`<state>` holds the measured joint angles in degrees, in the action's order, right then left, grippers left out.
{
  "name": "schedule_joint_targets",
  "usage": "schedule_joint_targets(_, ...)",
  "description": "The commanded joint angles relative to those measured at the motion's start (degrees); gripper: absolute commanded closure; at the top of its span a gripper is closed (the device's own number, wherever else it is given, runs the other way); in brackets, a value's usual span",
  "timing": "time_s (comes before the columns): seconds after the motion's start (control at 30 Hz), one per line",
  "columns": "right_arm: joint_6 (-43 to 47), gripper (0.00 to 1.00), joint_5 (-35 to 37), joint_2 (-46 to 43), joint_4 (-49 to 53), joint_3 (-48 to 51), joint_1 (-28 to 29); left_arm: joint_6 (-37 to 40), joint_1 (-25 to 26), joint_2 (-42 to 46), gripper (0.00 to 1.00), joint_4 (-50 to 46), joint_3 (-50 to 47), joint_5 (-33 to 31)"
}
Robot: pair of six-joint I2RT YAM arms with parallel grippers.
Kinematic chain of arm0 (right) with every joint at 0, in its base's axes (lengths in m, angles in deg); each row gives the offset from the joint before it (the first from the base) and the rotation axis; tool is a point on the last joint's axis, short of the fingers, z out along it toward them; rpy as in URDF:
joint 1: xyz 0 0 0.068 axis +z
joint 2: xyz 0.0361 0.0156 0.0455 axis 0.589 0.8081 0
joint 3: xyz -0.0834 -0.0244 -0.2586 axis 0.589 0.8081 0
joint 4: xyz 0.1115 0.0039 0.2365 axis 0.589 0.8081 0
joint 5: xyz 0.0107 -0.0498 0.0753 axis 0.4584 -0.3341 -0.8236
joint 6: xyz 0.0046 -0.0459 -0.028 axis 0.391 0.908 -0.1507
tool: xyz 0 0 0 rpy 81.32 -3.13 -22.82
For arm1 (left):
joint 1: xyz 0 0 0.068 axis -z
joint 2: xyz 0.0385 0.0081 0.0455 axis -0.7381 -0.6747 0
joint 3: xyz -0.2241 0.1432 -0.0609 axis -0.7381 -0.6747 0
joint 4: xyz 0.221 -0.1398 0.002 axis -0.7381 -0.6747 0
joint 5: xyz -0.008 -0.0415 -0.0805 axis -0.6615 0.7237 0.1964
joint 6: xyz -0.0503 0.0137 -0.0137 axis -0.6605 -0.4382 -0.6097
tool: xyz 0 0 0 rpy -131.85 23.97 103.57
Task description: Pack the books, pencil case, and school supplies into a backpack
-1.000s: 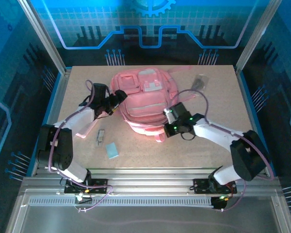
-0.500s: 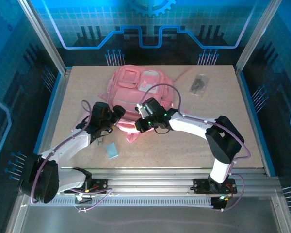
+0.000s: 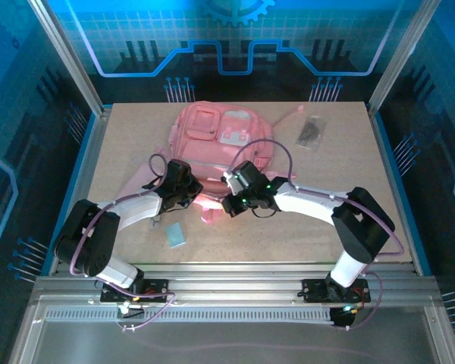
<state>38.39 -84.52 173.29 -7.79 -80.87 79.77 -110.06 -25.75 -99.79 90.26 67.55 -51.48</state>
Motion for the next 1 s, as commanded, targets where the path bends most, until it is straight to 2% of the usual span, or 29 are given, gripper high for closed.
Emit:
schedule_joint_targets(0.0,5.8,1.00,3.3,-3.9,11.0,3.7,-5.1,5.3,-0.8,2.7,1.00,-0.4,1.2,-4.3)
schedule_joint_targets(0.13,8.9,1.00,3.6,-4.5,11.8,4.9,-13.3,9.2,-1.3,6.6,1.00,-3.5,1.3,-4.5)
schedule_joint_targets(0.3,13.0,1.00,7.9,-0.9,11.4,0.3,-20.3,12.8,-1.6,10.4,1.00,-6.9,1.4,-3.4)
schedule_joint_targets(0.5,15.3,1.00,10.0,11.6,15.2,-15.4,-28.8,16.8,-1.5,12.9,1.00,-8.4,0.9,1.4)
schedule_joint_targets(0.57,15.4,1.00,8.1,16.5,16.8,-21.9,-31.6,17.6,-1.6,13.8,1.00,-9.9,1.0,1.6)
schedule_joint_targets(0.77,17.4,1.00,7.0,28.8,24.7,-40.0,-35.1,18.6,-1.9,16.4,1.00,-11.9,0.7,2.6)
schedule_joint_targets(0.83,17.0,1.00,5.1,28.4,25.0,-40.9,-35.2,18.2,-1.8,16.6,1.00,-11.6,0.6,3.7)
schedule_joint_targets(0.97,14.7,1.00,-0.6,23.2,21.8,-36.3,-35.2,17.1,-1.3,15.4,1.00,-9.3,0.6,7.7)
